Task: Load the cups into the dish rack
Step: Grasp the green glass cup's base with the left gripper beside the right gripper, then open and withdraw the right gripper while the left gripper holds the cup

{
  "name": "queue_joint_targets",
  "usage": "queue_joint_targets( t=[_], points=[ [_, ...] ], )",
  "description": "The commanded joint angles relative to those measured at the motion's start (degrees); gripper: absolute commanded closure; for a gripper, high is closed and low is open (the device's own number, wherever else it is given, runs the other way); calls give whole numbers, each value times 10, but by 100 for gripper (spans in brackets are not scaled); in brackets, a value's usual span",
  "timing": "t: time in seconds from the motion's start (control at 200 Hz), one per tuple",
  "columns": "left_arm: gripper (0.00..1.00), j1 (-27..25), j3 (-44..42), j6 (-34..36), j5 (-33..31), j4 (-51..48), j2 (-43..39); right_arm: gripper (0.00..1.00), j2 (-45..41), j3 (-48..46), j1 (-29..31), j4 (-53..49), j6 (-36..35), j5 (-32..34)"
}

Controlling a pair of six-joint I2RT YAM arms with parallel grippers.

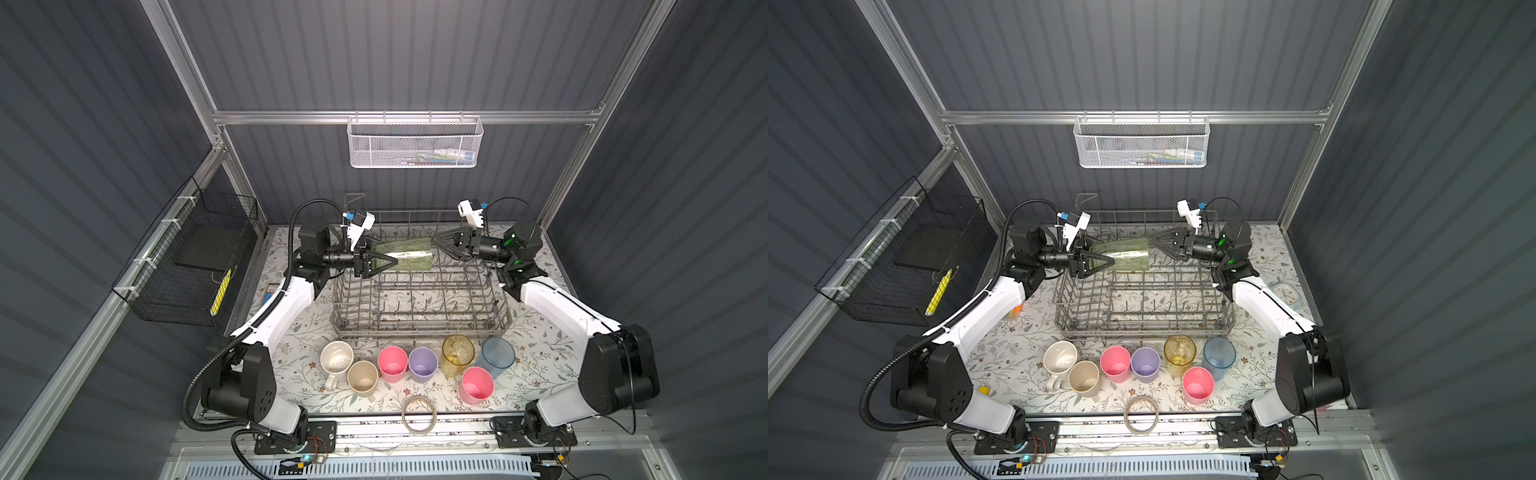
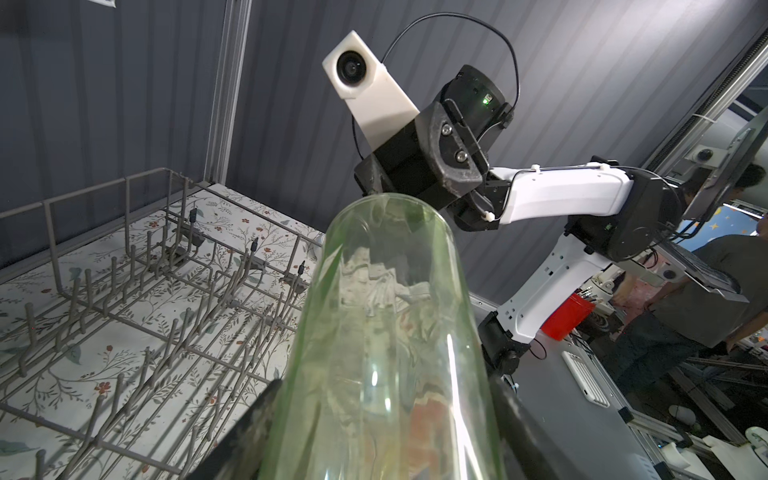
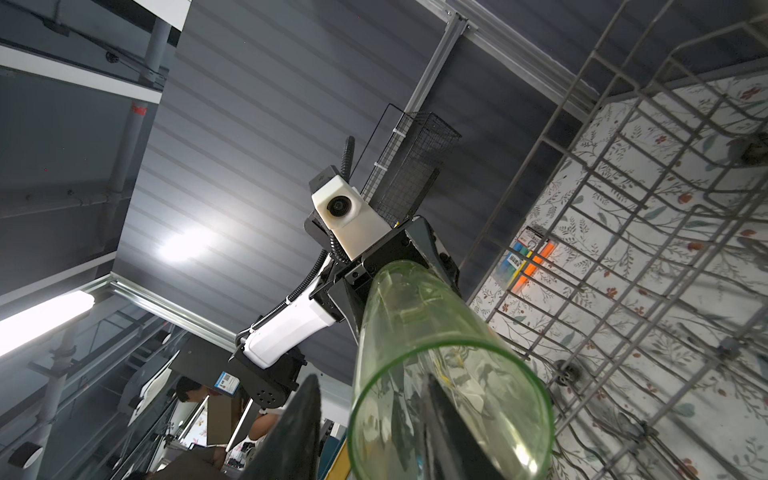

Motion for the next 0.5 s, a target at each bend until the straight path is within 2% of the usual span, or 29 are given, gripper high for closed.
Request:
queue_joint_targets(
  t=[0.0, 0.125, 0.215, 0.27, 0.375, 0.495],
  points=[
    [100, -3, 42, 47, -33, -60, -25, 58, -47, -5, -28, -107, -93, 16],
    [100, -3, 84, 83, -97, -140, -24, 56, -105, 16, -64, -331, -247, 79],
    [100, -3, 130, 97, -161, -204, -16, 55, -143, 42, -80, -495, -359, 168],
    [100, -3, 166, 106, -201, -253, -3, 55, -164, 53, -87, -563, -402, 232],
    [100, -3, 240, 129, -260, -355, 36, 54, -200, 50, -102, -621, -446, 327],
    [100, -4, 328, 152, -301, -449, 91, 54, -235, 28, -123, -645, -460, 375]
  ],
)
